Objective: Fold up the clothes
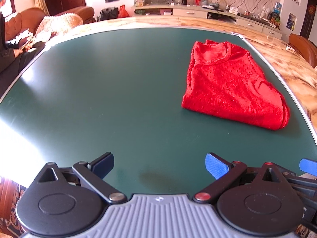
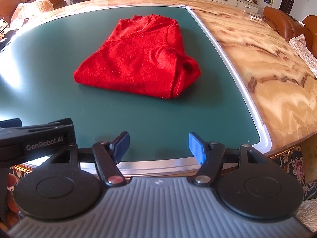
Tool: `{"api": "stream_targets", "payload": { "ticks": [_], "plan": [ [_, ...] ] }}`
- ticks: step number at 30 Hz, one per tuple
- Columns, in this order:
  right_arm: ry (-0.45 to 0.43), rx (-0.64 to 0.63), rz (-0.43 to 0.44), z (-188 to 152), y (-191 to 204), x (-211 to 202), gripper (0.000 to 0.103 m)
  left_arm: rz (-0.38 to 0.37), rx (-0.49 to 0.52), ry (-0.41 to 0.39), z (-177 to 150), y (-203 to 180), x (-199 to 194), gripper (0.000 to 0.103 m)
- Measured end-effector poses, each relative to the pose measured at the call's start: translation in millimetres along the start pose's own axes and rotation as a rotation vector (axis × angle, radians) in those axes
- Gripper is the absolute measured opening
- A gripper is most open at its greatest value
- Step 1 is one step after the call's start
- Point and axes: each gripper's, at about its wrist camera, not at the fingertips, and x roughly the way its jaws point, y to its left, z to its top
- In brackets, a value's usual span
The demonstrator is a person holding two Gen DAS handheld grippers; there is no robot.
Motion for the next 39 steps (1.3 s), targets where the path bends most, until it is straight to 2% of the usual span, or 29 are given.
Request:
{"api": "stream_targets", "payload": {
  "ticks": [12, 18, 32, 39],
  "plan": [
    [0.005, 0.003, -0.006, -1, -2, 11, 0.074, -0.019, -0.010, 0.035, 1, 3, 5, 0.100],
    [0.012, 0.004, 0.003, -2, -2, 13, 0.074, -0.064, -0.017, 0.000, 2, 3, -2, 0.100],
    [-0.001, -0.004, 0.008, -3, 3, 11, 0.074, -0.036, -0.004, -0.023, 2, 0, -6, 0.101],
    [0.001, 0.001, 0.008, -3, 2, 11, 0.074, -0.058, 0.004, -0.029, 2, -1, -7, 0.101]
  ]
}}
